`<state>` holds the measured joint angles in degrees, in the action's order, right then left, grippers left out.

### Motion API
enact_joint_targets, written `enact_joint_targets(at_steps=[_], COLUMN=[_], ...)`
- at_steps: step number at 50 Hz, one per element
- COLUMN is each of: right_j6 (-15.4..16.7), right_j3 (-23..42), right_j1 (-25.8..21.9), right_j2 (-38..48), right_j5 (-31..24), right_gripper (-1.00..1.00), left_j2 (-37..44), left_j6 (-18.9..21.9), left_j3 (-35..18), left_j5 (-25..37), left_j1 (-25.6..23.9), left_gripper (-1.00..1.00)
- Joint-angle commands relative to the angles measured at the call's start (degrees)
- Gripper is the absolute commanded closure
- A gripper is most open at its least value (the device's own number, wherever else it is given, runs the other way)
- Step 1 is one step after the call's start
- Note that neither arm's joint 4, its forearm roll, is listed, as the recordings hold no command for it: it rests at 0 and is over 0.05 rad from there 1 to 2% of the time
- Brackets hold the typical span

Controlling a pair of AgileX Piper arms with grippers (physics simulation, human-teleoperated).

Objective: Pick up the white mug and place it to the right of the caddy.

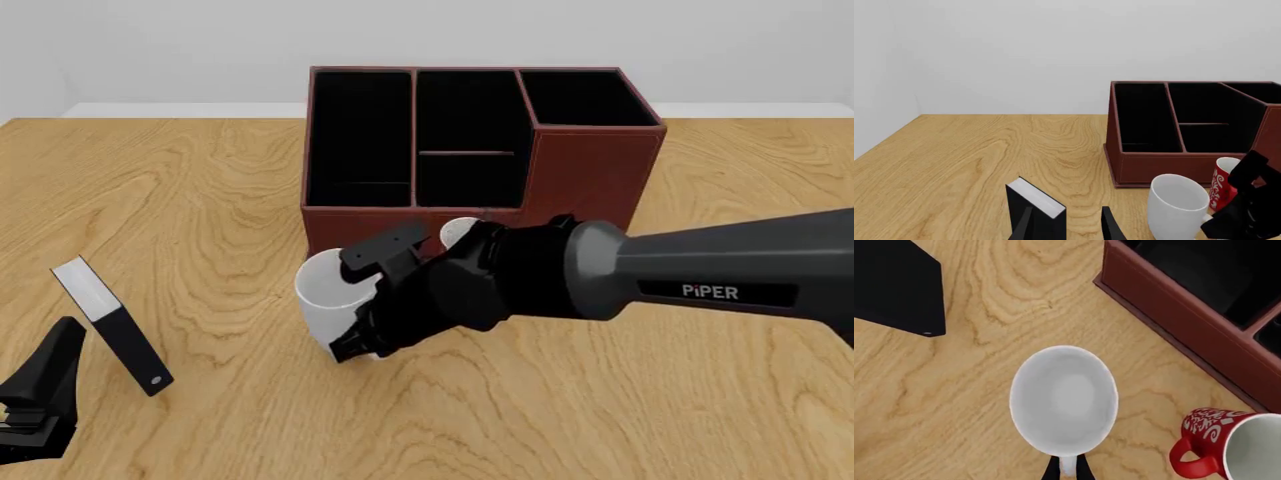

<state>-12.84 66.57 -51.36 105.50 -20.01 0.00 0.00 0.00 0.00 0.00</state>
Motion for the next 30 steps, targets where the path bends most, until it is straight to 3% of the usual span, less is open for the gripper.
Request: enact_joint_targets(at_steps=[1,30], right_j6=[0.1,3.3], right_j3=[0.4,0.7], right_j1=[-0.4,1.4], right_j2=[0.7,-1.2], right_j5=[0.1,-0.8], right_gripper=[1.00,1.00], left_j2=[0.0,0.0], left_j6=[0.0,0.0], left_j3=[0.0,0.0], left_j5=[0.0,0.0], left_j1=[0.0,0.0], left_gripper=[-1.00,-1.00])
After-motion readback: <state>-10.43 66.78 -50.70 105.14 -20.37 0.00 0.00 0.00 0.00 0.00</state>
